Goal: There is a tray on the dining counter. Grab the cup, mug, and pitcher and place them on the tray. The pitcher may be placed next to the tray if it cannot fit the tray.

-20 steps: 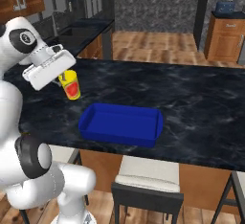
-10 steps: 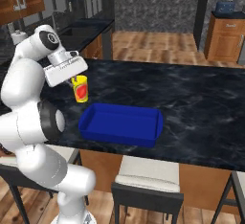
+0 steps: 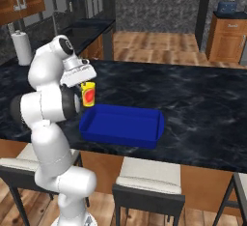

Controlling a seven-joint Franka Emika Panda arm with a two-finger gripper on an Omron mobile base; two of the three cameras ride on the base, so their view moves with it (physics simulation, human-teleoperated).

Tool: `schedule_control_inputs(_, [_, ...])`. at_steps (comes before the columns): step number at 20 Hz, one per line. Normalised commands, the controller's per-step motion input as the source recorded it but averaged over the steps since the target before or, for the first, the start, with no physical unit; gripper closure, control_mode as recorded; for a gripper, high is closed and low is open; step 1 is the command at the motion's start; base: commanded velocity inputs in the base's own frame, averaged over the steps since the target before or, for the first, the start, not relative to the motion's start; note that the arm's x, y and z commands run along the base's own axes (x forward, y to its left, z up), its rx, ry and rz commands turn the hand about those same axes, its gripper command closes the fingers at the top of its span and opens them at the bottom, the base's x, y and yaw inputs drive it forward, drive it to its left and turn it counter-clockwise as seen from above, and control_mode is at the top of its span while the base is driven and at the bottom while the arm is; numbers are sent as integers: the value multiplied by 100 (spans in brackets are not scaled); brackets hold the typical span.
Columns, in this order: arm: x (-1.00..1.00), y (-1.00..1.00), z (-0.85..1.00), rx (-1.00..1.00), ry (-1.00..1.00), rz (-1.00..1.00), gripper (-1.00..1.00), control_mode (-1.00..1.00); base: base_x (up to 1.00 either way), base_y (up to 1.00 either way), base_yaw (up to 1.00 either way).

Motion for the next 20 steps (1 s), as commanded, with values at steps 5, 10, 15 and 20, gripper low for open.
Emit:
schedule_control_inputs(5, [46,0,-44,0,1,-3,100,-100,0,0,0])
schedule_control_inputs(10, [37,0,-42,0,-2,-2,100,-100,0,0,0])
schedule_control_inputs(15, [25,0,-46,0,-9,0,100,-100,0,0,0])
schedule_control_inputs(20, [4,-11,-39,0,-14,-1,100,-100,0,0,0])
